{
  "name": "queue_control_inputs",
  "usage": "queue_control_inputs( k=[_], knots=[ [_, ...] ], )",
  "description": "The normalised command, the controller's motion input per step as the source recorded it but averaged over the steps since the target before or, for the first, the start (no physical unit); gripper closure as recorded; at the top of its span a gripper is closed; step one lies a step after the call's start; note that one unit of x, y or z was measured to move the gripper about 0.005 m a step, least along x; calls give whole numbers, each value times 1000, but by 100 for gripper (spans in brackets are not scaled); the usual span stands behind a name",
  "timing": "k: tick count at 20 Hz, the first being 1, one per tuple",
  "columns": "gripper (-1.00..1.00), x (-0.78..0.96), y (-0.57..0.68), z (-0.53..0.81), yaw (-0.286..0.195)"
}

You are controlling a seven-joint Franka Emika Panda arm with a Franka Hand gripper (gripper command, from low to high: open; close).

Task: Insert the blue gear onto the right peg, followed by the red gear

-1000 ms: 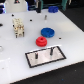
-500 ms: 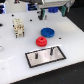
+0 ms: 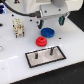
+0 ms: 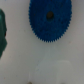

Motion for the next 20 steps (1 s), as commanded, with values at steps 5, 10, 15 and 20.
queue_control_inputs(
  k=[5, 10, 15, 20],
  knots=[
    [-100, -176, 7, -432, 0],
    [-100, -193, -8, -353, 0],
    [100, -284, -39, -202, 0],
    [100, -268, -32, -71, 0]
  ],
)
